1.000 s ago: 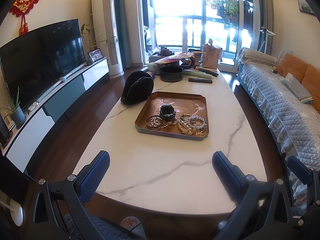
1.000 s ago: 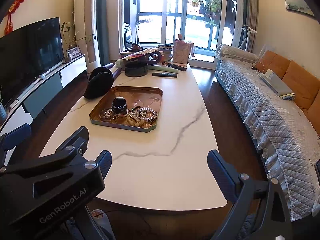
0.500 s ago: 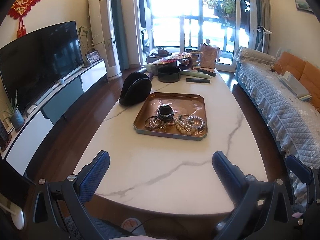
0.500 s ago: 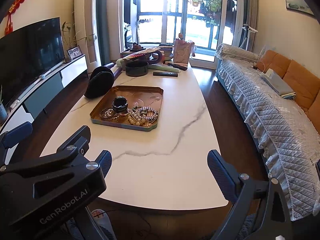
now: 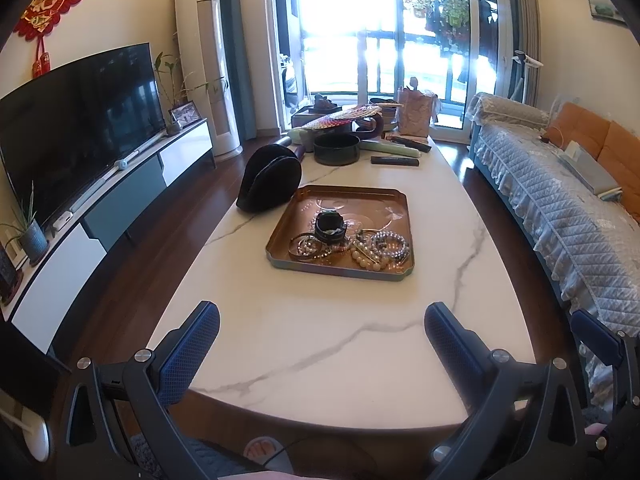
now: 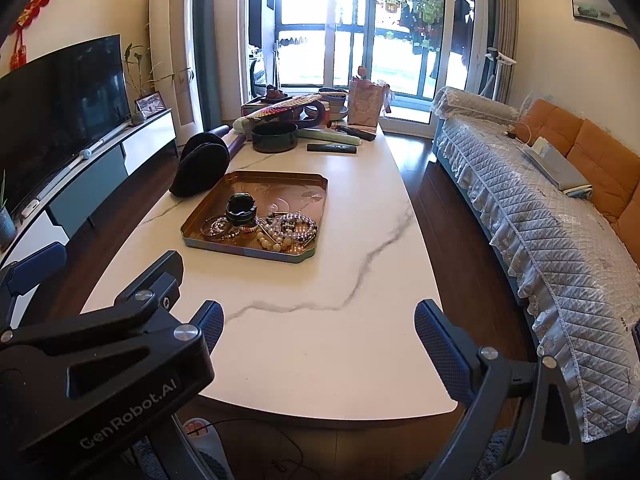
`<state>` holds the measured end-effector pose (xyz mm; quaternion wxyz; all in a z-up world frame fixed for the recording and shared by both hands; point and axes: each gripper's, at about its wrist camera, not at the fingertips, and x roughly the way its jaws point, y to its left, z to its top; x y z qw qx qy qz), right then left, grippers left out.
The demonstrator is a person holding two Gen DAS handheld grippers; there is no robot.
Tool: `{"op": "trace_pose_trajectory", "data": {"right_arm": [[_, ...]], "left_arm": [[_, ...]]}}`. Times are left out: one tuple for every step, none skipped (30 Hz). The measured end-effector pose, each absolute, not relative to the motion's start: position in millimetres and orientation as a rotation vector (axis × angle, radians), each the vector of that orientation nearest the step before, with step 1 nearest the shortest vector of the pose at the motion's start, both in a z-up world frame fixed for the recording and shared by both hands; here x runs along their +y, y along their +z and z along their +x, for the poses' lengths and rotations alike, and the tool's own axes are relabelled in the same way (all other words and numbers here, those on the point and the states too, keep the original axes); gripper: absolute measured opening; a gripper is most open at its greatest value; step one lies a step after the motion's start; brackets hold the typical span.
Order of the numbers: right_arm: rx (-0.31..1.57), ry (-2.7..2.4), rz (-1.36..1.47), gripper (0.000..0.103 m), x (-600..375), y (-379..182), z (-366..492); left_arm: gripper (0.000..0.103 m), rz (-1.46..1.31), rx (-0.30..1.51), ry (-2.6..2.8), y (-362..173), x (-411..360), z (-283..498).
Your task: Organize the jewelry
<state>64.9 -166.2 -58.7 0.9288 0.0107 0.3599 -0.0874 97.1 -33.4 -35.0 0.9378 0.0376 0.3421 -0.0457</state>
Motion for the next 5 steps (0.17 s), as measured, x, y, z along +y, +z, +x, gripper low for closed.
{"op": "trace_pose_trajectory", "data": {"right_arm": [[0.738,-0.179,0.021,0.096,-166.1,-58.8,64.9],[0.737,-0.179,0.022,0.096,-166.4,-58.7,64.9],[0.739,-0.18,0.023,0.096,-166.3,-58.8,65.0],[0.741,-0.178,0.023,0.096,-166.1,-59.3,65.0],[0.742,-0.176,0.022,0.096,-165.7,-60.2,65.2]], "left_arm": [[0.102,0.077,0.699,-0.094,-35.2,-33.9,96.8],[0.102,0.077,0.701,-0.094,-35.3,-33.6,97.4],[0.102,0.078,0.702,-0.094,-36.3,-33.9,97.1],[0.102,0.081,0.7,-0.091,-36.3,-33.4,96.9],[0.102,0.085,0.696,-0.088,-36.7,-34.0,95.9]]}}
